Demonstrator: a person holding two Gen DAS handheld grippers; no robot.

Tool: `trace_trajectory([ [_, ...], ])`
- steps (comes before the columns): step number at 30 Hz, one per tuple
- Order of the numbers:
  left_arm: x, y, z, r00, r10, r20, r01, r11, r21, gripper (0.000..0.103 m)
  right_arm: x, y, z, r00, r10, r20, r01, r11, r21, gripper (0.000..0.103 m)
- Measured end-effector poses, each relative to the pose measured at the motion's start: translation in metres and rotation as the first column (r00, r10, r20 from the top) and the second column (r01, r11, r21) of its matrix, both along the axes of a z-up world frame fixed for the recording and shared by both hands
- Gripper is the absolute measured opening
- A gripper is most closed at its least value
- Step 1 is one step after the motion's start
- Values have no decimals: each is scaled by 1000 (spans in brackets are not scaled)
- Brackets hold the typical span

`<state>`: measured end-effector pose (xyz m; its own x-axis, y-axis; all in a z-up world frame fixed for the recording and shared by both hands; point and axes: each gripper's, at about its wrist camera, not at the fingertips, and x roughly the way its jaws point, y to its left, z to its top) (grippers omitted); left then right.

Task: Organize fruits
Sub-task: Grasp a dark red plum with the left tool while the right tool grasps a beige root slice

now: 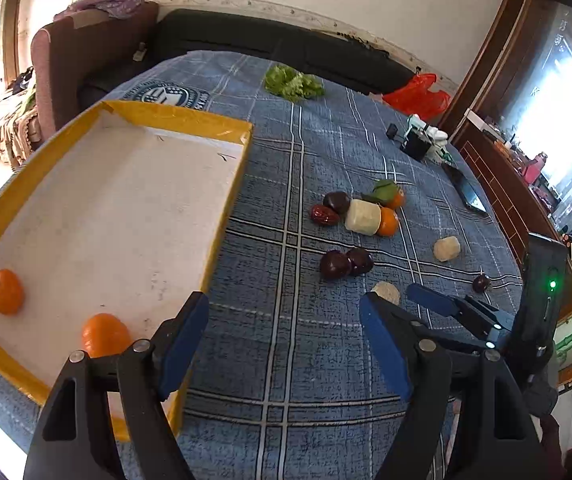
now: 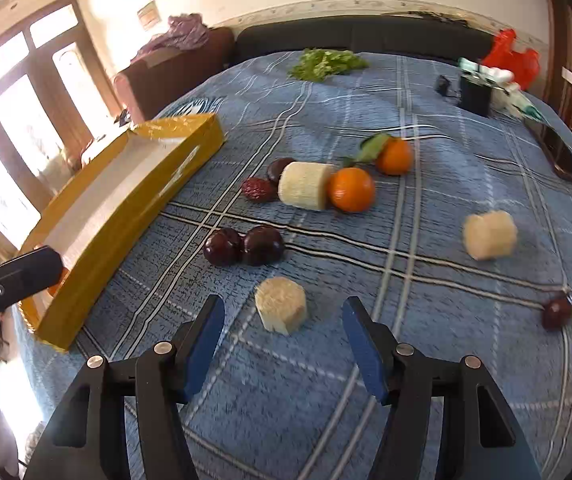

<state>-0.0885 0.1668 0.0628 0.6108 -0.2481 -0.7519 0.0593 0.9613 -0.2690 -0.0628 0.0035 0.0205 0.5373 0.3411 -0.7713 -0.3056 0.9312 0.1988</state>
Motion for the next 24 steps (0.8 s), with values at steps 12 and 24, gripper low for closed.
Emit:
trace_trajectory([
  [12, 43, -43, -30, 992, -118, -36, 121, 990, 69, 77, 2, -18, -9, 999, -30, -26, 31, 999, 35, 32],
  [24, 73, -57, -50, 964, -259, -57, 259, 966, 1, 37, 2, -27, -10, 999, -42, -28, 44, 995, 91, 33],
])
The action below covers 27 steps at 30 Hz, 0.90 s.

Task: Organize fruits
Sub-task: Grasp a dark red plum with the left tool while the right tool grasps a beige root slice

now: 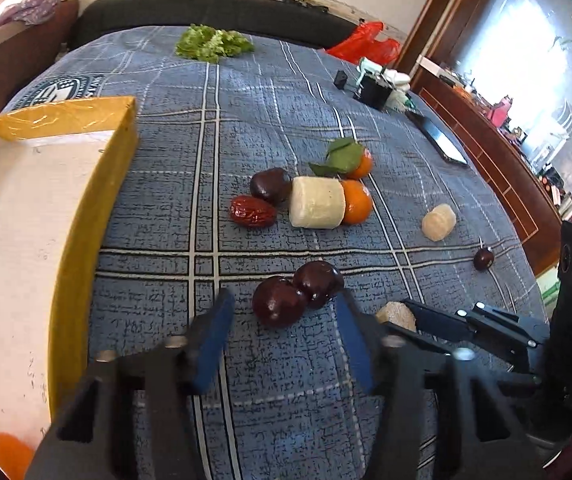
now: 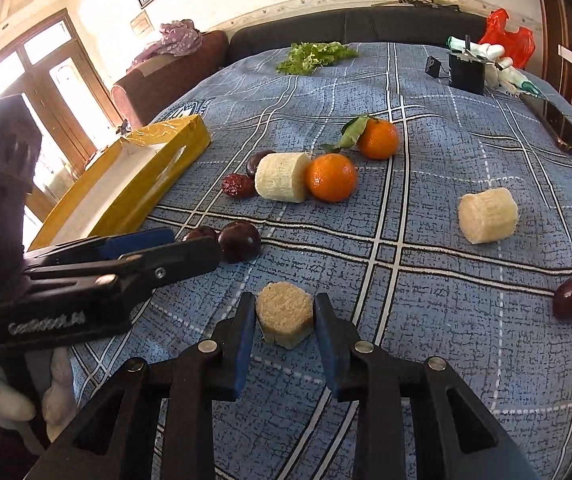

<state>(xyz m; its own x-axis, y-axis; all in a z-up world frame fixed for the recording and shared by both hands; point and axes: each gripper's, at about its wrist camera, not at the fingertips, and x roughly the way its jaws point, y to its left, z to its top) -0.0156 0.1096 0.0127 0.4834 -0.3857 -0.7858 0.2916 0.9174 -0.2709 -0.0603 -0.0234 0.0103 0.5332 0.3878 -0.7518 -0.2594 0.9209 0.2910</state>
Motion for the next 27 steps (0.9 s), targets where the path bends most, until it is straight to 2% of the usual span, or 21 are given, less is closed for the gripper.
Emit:
trace_trajectory([
  [7, -1, -2, 4, 999, -27, 41, 26, 999, 20, 35, -1, 0, 0, 1000, -2, 1, 2, 1000, 5, 33],
  [9, 2, -5, 4, 998, -28, 53, 26, 999, 32, 45, 0, 0, 0, 1000, -2, 1, 2, 1000, 6, 33],
  [11, 4, -9, 3, 998, -37, 58, 35, 999, 34, 45, -1, 1, 0, 1000, -3, 3, 3, 1000, 7, 33],
  [12, 4, -13, 3, 997, -49, 58, 47, 998, 36, 41, -1, 1, 0, 1000, -3, 3, 3, 1000, 6, 33],
  [14, 1, -17, 6, 996, -54, 76, 51, 998, 41, 27, -1, 1, 0, 1000, -4, 5, 4, 1000, 6, 33],
  [16, -3, -20, 9, 995, -42, 89, 35, 996, 78, 21, -1, 1, 0, 1000, -4, 6, 4, 1000, 4, 33],
  [19, -9, -15, 12, 996, -23, 86, 17, 997, 74, 15, -2, 2, 1, 1000, -7, 11, 7, 1000, -3, 32],
  [20, -12, -11, 14, 996, -13, 89, 7, 998, 69, 4, -3, 2, 1, 1000, -5, 12, 6, 1000, -6, 32],
  [21, -16, -5, 18, 996, 6, 93, -11, 998, 54, 0, -3, 2, 2, 1000, -4, 15, 4, 1000, -8, 32],
  [25, -25, 14, 26, 995, 48, 90, -49, 999, 8, 0, -9, 1, 9, 999, -22, 34, 22, 1000, -10, 32],
  [26, -26, 16, 25, 995, 51, 87, -51, 999, 3, 5, -11, 0, 11, 999, -30, 36, 30, 1000, -6, 32],
  [27, -26, 20, 23, 996, 48, 77, -47, 999, -11, 19, -14, -1, 12, 999, -35, 34, 35, 999, -2, 32],
])
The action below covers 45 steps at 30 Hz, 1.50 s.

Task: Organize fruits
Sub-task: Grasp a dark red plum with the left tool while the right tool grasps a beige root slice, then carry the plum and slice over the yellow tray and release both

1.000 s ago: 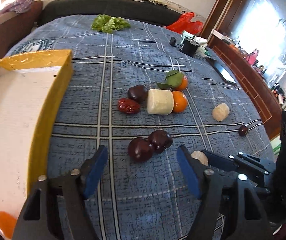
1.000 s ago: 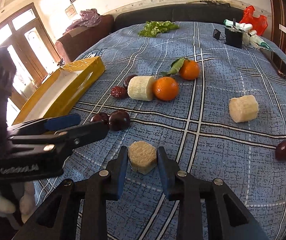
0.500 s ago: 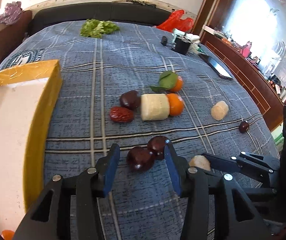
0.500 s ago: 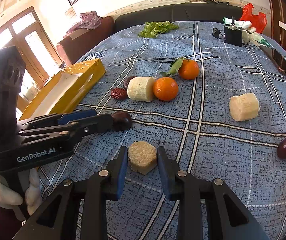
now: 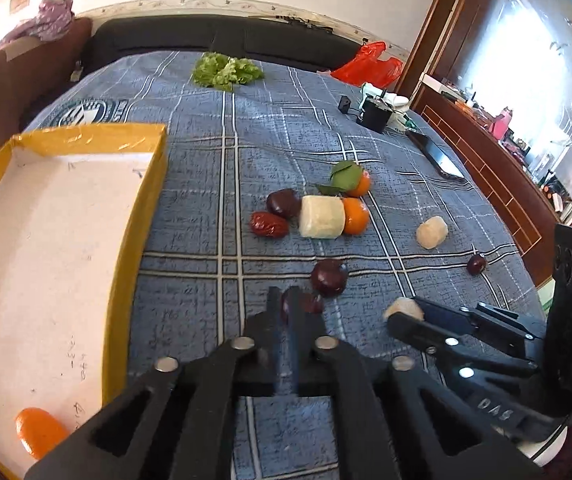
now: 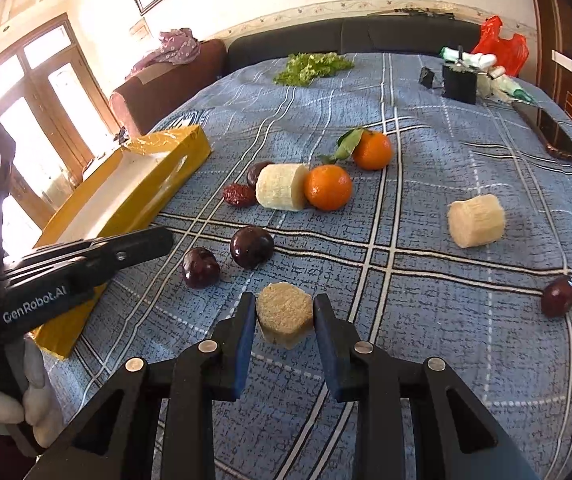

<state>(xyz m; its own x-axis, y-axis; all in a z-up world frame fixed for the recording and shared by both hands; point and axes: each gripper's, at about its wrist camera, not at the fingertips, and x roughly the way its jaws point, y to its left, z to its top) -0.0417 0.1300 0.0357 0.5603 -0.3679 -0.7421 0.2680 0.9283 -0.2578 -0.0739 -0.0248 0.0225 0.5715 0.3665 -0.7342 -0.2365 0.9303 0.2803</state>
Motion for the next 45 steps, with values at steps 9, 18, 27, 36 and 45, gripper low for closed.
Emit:
trace_trajectory([
  [9, 4, -30, -11, 997, -65, 38, 61, 993, 100, 64, -16, 1, 12, 1000, -11, 4, 11, 1000, -9, 32],
  [18, -6, -13, -6, 999, 21, 41, -23, 998, 55, 27, -26, 12, 40, 999, 16, 51, -15, 999, -30, 32],
  [27, -50, 117, 50, 941, 325, 95, -320, 945, -63, 28, -14, 84, 69, 982, 175, 65, -178, 984, 30, 33],
  [36, -20, 229, 31, 851, 525, 22, -525, 846, 97, 28, 38, 202, 52, 937, 345, -54, -337, 934, 117, 33],
  [45, -11, 255, 3, 845, 529, -73, -527, 848, 52, 37, 54, 276, 6, 897, 410, -163, -410, 911, 35, 34],
])
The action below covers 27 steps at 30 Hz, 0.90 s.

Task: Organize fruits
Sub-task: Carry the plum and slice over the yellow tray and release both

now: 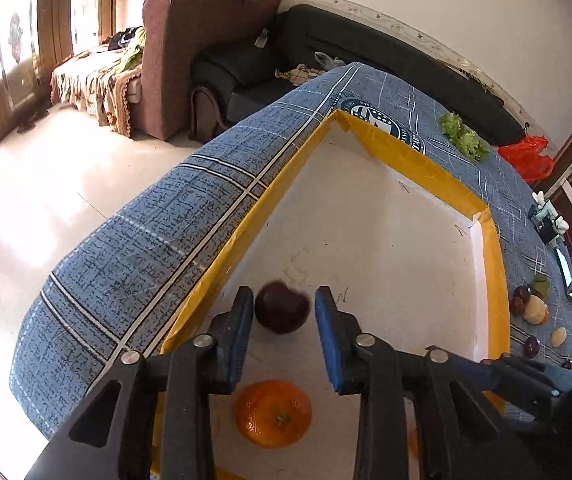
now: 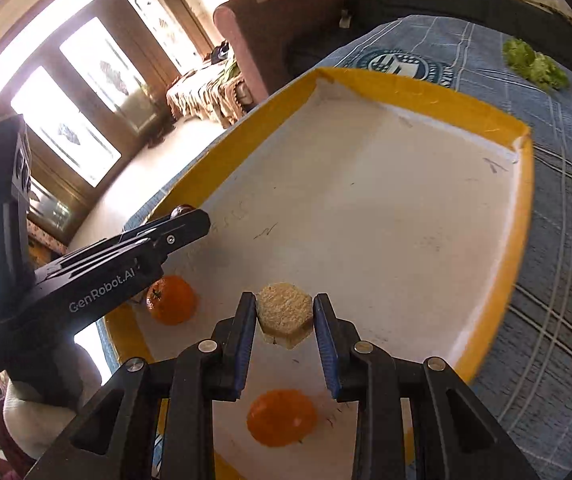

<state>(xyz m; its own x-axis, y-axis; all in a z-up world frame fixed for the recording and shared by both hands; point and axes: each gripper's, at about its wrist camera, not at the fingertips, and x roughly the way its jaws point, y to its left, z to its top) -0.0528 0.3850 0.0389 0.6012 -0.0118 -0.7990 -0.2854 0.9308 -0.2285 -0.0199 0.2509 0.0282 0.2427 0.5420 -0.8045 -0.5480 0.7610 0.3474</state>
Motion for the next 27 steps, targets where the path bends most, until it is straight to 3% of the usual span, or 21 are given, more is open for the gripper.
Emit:
trace_trajectory([
  [6, -2, -2, 7, 1000, 10, 28, -9, 999, -39, 53, 5, 0, 2, 1000, -11, 7, 11, 1000, 15, 38],
  [12, -27, -10, 33, 993, 49, 103, -39, 995, -89, 74, -2, -41, 22, 997, -69, 46, 65, 995, 75, 47],
  [20, -52, -61, 57, 988, 6, 152, 19, 986, -165, 80, -22, -125, 29, 979, -195, 66, 187, 976, 111, 50],
  [27, -56, -146, 63, 978, -139, 155, 158, 980, -118, 80, -32, -220, 27, 933, -352, 72, 341, 931, 129, 51],
])
